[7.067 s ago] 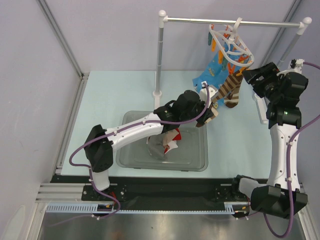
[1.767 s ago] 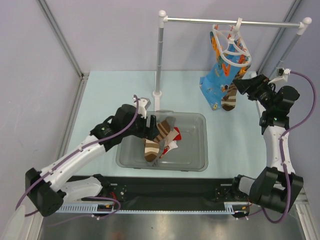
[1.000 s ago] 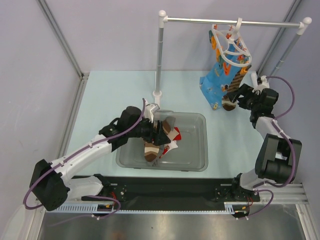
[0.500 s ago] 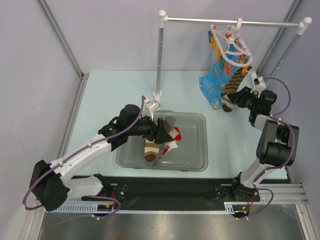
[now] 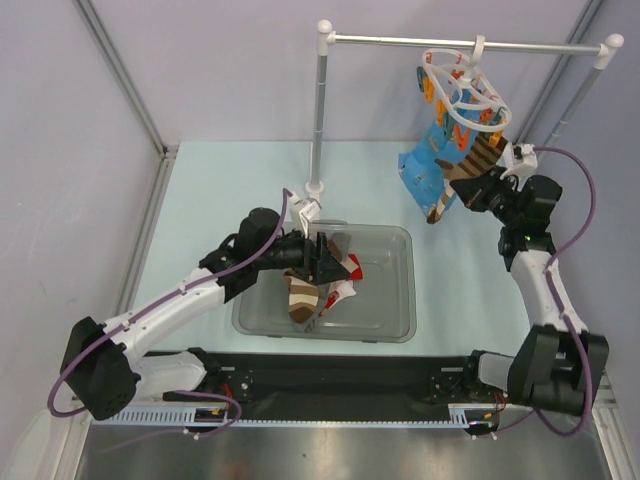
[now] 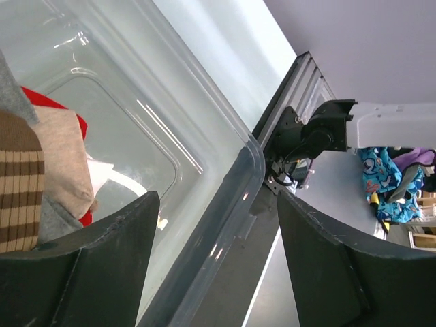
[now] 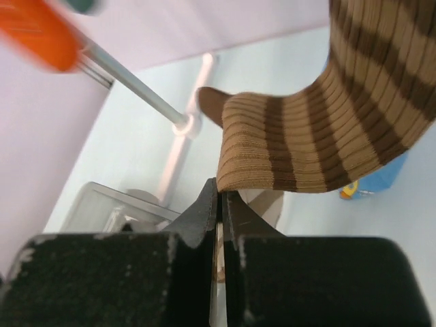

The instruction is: Remove the socks clipped to the hanger

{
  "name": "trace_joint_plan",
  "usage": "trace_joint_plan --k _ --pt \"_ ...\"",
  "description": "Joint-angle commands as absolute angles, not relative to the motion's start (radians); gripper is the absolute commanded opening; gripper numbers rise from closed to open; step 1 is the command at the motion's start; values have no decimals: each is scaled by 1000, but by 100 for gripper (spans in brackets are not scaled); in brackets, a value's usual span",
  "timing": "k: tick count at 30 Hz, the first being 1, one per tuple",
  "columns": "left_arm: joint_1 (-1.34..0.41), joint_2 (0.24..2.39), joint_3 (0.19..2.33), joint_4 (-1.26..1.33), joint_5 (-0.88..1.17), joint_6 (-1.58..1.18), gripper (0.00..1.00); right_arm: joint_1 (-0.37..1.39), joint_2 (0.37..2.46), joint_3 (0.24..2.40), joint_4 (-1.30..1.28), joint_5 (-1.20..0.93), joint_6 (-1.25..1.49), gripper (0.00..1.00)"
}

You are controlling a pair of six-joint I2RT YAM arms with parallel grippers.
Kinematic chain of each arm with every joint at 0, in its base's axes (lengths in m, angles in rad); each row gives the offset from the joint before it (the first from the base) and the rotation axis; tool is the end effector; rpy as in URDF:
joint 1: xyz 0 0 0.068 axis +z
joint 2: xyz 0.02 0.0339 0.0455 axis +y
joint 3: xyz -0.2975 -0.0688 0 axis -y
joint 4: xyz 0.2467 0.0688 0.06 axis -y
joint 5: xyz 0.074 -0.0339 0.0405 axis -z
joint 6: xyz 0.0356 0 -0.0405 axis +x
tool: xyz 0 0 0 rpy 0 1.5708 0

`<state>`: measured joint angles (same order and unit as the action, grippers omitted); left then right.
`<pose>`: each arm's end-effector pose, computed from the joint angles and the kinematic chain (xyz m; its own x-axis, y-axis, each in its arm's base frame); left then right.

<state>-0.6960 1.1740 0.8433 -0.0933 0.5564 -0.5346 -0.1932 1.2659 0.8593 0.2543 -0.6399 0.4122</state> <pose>0.1820 -0.1765 0.3216 -0.7373 0.0522 -0.6736 0.6255 0.4296 -0.6513 0.2812 -0.0334 0.3393 -0.3068 0.3875 -0.8693 -0.3299 0.8135 0.4790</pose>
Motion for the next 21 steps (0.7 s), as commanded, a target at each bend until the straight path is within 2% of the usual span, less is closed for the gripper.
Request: trace_joint_plan --k 1,7,12,21 --pt "-706 1169 861 -35 572 -555 75 -192 1131 867 132 -589 468 0" --pt "-733 1203 916 -9 534 -552 75 -173 981 862 101 -636 577 0" --pt "-758 1250 989 72 488 -548 78 -86 913 850 19 -612 604 0" --pt "-808 1393 1172 153 425 -443 82 -54 822 825 89 -637 761 0"
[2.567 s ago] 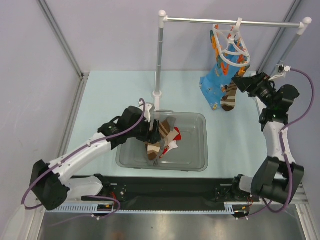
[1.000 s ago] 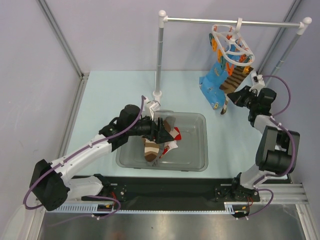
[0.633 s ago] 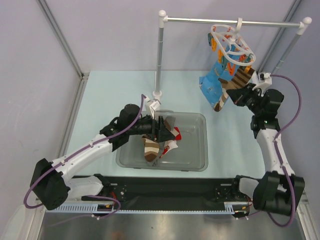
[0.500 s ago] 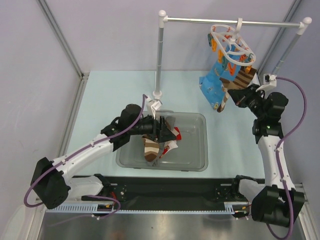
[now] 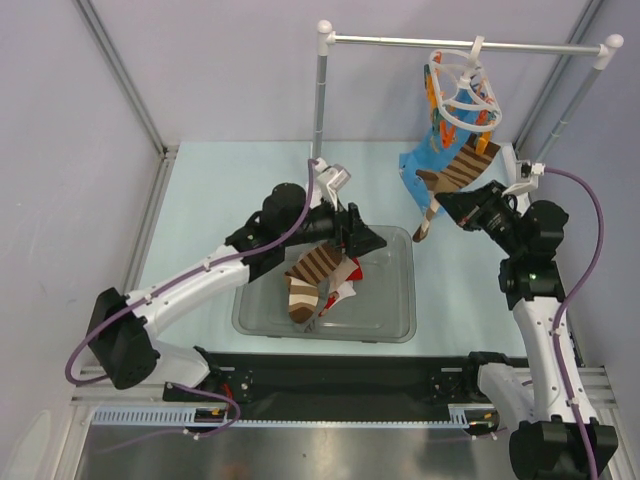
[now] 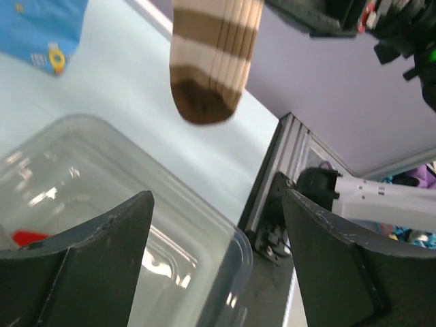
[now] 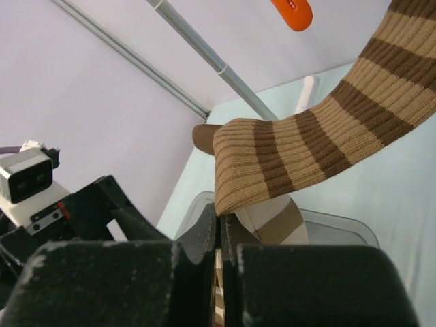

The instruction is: Remove the socks clipped to the hanger

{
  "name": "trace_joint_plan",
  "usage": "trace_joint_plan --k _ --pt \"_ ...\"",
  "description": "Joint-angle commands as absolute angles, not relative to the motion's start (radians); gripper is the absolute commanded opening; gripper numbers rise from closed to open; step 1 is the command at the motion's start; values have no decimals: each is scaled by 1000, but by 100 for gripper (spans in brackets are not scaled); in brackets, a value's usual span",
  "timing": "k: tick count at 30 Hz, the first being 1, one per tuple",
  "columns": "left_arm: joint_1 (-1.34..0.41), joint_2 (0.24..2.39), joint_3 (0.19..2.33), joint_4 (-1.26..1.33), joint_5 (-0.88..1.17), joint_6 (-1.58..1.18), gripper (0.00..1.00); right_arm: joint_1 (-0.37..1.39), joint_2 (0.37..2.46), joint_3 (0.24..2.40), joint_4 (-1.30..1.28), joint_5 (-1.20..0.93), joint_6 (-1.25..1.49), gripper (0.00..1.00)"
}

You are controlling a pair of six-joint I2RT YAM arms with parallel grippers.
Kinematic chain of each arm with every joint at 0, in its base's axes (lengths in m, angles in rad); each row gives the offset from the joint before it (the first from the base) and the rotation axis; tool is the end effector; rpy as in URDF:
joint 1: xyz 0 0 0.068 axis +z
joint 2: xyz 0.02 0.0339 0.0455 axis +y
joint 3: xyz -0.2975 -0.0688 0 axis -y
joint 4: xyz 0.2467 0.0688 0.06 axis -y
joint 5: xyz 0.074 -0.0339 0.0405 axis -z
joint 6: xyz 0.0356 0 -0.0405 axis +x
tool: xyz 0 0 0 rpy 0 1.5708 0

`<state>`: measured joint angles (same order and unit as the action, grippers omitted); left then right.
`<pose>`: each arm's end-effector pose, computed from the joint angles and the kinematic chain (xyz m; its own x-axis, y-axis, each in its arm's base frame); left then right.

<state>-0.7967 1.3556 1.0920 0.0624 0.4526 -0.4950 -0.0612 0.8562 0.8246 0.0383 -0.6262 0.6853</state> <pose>0.2085 -0.2355 0.3766 -0.5707 -0.0273 -0.8207 0.7631 0.3515 -0.5424 0.1773 0.0100 0.3911 -0.3337 0.5342 -0.7767 -0.4188 0.6542 0.6299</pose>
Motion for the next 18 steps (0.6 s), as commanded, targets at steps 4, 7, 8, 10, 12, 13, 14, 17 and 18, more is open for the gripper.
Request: trace_joint_plan --k 4,7,8,10,12,13,14,17,18 --pt "-845 1476 1245 184 408 -407 84 -45 796 764 178 -635 888 0" --pt "-861 1549 1308 190 422 -374 86 -35 781 738 233 -618 934 0" --pt "-864 1561 1339 187 432 -371 86 -35 779 733 236 -614 937 0" --pt "-871 1598 1361 186 431 -368 86 -34 775 727 241 -603 951 0" --pt "-879 1620 1396 175 425 -365 86 -32 767 707 282 -601 989 0" --pt "-888 1637 1405 173 425 -364 86 -32 761 703 293 -594 999 0" --pt "-891 1647 1420 170 422 -364 86 -31 758 695 301 -589 1014 0" --pt "-903 1680 1451 152 419 -364 84 -26 756 690 301 -572 1023 0" --pt "-905 1689 1456 149 414 -365 81 -22 759 681 304 -571 1022 0"
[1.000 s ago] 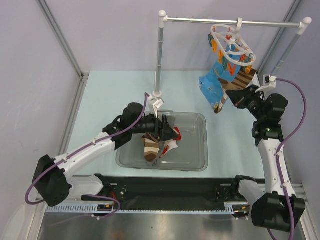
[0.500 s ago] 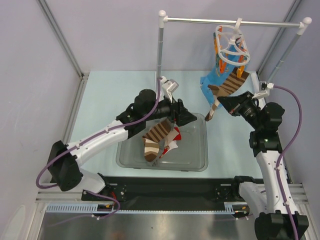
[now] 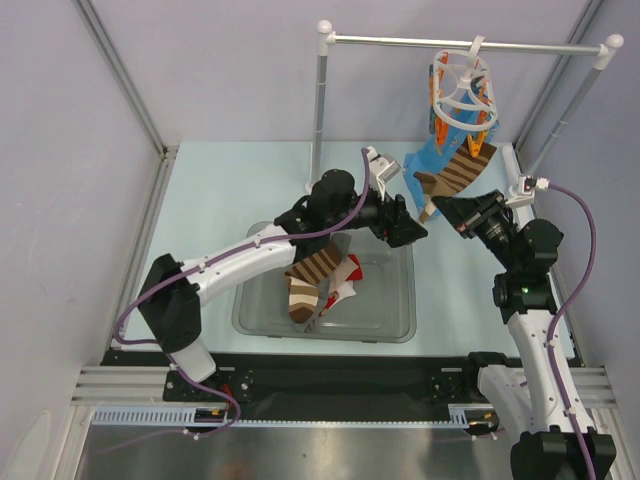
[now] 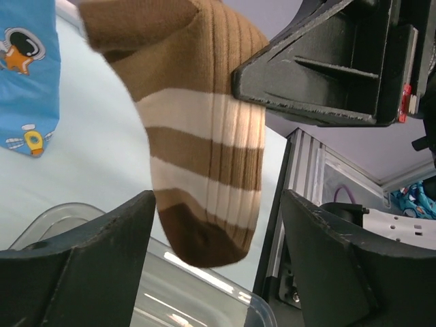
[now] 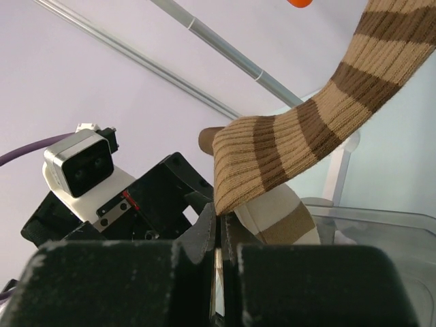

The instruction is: Remove the socks clipped to the hanger

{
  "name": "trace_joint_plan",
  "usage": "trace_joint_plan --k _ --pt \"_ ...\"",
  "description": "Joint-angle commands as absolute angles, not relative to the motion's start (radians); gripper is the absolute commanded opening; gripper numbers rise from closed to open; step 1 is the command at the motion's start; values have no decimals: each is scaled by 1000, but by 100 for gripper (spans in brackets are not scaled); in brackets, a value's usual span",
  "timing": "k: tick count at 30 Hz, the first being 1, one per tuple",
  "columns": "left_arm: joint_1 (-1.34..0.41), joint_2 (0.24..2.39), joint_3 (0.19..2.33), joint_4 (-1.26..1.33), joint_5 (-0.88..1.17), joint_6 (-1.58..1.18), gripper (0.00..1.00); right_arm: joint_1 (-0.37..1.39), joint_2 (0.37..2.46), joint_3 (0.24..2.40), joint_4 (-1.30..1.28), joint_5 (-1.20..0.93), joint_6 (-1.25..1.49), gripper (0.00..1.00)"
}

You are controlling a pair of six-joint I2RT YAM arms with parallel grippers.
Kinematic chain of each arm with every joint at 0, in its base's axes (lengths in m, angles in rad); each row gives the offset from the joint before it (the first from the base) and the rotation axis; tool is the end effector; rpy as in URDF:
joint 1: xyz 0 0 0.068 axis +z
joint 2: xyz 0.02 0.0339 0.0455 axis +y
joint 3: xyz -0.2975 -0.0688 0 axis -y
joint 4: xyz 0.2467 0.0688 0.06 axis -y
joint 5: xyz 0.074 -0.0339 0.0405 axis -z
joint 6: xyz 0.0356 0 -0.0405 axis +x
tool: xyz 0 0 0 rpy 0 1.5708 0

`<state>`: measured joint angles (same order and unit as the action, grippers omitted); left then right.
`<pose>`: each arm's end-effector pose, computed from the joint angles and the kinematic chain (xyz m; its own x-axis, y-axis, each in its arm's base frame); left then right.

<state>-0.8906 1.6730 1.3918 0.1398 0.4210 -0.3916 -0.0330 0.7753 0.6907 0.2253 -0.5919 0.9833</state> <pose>0.2462 -0.3275 0.3836 -0.4499 0.0022 -0.8931 0.8572 0.2817 -0.4311 0.1615 0.0145 0.3752 -0.3591 0.7030 -0.6139 -0.4075 0.4737 0.7807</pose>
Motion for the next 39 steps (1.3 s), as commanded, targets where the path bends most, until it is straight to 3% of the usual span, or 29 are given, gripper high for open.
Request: trace_joint_plan --k 1,4,9,11,13,16,21,28,34,39 --pt "-908 1695 1460 146 414 -367 79 -21 759 675 304 -568 1023 0" --pt "-908 1720 1471 141 431 -374 65 -18 758 655 310 -569 1034 0" --pt "-908 1715 1470 126 443 -387 10 -17 759 669 256 -569 1000 0" --pt "-907 1700 1460 109 436 -384 1 -17 765 713 159 -558 937 17" --pt "-904 1669 1447 104 426 -377 0 -17 772 755 74 -519 855 35" --pt "-884 1626 1396 129 428 -391 0 -17 785 839 -73 -465 763 49" --pt "-806 1585 1310 186 492 -469 0 -18 856 1058 -343 -338 574 63" --pt "-759 1523 1264 175 489 -456 0 -47 992 1301 -522 -144 439 67" --pt "-753 1494 1258 104 413 -437 0 -267 1068 1272 -341 -446 509 65" --pt "-753 1476 1258 77 387 -436 0 -268 1132 1256 -167 -569 474 64"
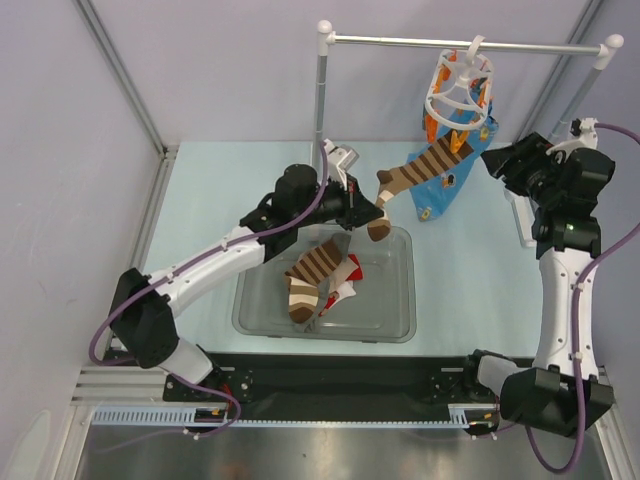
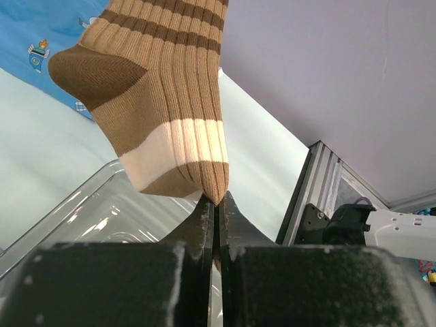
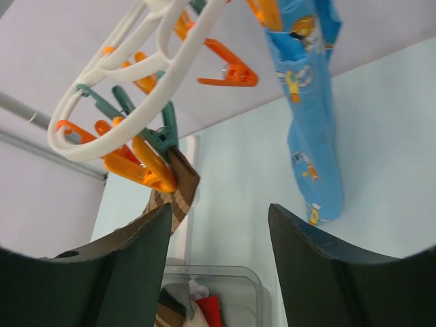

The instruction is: Remove the socks clipped to the hanger

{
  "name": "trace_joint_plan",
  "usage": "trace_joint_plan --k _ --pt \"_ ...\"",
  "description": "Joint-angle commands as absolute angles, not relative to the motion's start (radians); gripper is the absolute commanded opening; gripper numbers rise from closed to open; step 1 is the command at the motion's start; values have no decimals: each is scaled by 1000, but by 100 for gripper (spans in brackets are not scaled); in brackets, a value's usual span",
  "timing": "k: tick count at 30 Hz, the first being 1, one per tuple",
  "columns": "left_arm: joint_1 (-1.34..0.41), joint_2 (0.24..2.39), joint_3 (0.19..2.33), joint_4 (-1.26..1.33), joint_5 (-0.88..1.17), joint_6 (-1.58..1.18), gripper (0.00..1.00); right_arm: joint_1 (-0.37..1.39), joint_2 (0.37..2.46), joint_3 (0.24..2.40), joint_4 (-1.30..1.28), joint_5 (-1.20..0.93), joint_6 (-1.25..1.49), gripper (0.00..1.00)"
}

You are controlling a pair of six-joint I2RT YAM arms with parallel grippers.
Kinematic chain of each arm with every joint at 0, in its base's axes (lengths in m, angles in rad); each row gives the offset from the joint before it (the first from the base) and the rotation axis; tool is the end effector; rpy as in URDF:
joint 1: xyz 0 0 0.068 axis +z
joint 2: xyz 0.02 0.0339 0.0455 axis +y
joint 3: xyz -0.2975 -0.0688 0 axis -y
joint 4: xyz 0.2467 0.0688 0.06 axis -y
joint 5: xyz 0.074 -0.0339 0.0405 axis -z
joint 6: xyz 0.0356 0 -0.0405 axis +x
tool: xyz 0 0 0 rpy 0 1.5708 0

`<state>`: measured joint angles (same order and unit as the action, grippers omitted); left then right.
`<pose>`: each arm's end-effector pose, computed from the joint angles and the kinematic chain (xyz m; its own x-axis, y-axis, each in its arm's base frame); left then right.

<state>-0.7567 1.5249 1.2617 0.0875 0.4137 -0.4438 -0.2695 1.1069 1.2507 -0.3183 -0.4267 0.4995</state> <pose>0.2557 -0.2611 0.3858 -0.5083 -0.0608 -0.8591 0.7731 0.4074 -0.4862 0.2230 -0.0463 0.4558 -0.2190 0.5129 -0.8301 -0.0519 0.8434 0.5348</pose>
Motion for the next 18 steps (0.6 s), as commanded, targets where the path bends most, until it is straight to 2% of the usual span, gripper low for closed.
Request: trace_joint_plan --k 1,6,18 --pt "-753 1470 1258 75 390 -437 0 -267 1138 1253 -155 -581 462 64" --pt "-755 1448 1240 81 426 -466 0 -259 1143 1220 -83 -572 370 64" --pt "-759 1427 1212 107 469 -500 0 -176 1213 1187 129 -609 382 67"
